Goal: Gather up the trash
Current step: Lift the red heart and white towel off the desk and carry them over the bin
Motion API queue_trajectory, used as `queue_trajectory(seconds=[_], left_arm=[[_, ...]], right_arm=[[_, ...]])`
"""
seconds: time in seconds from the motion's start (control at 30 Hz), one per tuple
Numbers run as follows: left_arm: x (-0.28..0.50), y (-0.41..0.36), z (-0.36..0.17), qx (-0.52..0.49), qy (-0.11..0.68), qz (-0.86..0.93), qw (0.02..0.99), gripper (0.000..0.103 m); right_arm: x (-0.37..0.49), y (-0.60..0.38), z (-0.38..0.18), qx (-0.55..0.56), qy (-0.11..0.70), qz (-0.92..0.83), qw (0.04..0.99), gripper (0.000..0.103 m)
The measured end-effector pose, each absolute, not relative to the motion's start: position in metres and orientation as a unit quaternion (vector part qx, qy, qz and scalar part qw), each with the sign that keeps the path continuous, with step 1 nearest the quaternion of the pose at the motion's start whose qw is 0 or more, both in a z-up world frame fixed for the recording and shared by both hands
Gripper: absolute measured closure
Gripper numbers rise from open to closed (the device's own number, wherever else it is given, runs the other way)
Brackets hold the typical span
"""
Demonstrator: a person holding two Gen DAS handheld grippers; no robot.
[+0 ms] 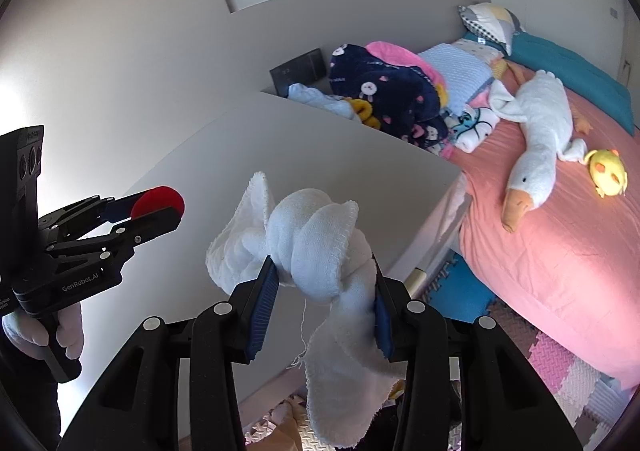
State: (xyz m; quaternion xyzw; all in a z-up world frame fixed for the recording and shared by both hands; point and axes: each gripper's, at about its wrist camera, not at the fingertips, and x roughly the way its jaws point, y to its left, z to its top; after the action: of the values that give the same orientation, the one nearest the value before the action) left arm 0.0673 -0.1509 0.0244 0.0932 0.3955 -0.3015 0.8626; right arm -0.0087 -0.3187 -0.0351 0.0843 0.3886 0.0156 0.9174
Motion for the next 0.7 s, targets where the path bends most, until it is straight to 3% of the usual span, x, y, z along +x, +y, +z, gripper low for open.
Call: queue_trajectory(seconds=[0.7], left_arm=[[0.012, -0.219, 0.021, 0.146, 0.386, -0.404, 0.816, 0.056]], right_arm=[[-0.102, -0.377, -0.036, 0.138, 0.369, -0.076, 0.916, 0.059]])
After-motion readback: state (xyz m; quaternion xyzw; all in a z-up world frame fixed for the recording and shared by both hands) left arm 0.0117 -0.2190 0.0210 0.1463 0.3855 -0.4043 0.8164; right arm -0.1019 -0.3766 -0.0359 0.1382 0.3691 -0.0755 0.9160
